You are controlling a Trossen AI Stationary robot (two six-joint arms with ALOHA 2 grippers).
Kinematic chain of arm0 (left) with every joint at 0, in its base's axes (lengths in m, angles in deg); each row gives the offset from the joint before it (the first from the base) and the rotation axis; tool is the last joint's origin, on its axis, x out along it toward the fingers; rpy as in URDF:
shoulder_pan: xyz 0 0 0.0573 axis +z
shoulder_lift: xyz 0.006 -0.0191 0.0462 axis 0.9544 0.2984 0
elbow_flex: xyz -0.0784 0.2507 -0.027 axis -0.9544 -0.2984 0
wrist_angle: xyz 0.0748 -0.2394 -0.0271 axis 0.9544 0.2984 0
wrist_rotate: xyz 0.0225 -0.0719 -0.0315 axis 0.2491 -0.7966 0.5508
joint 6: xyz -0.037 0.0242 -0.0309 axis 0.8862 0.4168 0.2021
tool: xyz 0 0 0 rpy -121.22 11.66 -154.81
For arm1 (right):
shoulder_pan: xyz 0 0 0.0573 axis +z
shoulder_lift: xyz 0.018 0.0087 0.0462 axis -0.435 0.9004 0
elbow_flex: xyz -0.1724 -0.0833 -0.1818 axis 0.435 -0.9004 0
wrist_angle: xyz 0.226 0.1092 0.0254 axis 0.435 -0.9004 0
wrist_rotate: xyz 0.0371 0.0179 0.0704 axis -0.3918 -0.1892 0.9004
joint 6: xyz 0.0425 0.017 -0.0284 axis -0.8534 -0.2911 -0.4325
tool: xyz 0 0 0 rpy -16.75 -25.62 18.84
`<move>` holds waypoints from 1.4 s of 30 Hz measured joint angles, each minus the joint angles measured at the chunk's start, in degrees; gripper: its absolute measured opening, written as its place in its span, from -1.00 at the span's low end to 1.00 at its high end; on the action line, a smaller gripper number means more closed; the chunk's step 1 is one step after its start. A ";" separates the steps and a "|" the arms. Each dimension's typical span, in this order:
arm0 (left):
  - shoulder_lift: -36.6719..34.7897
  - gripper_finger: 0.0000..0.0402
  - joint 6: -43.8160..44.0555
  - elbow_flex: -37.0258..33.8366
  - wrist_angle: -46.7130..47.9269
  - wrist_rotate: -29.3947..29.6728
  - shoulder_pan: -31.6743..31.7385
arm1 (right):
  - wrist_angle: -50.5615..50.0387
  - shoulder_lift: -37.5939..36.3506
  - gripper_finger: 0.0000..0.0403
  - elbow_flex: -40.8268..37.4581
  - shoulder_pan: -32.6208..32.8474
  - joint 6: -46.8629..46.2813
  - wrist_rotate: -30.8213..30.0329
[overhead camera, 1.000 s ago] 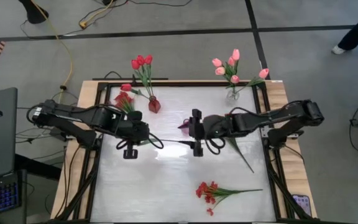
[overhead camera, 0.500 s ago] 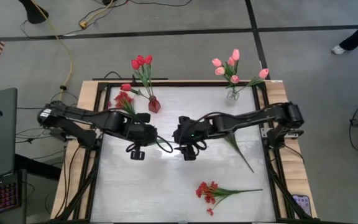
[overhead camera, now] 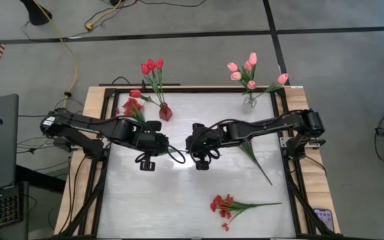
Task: Sort flowers into vase by color
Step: Put the red flower into the red vase
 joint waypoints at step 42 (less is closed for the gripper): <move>-44.04 -0.07 -0.93 -30.07 -46.69 -2.31 -0.09 | 14.96 -19.81 -0.91 -16.03 -0.10 -1.60 9.36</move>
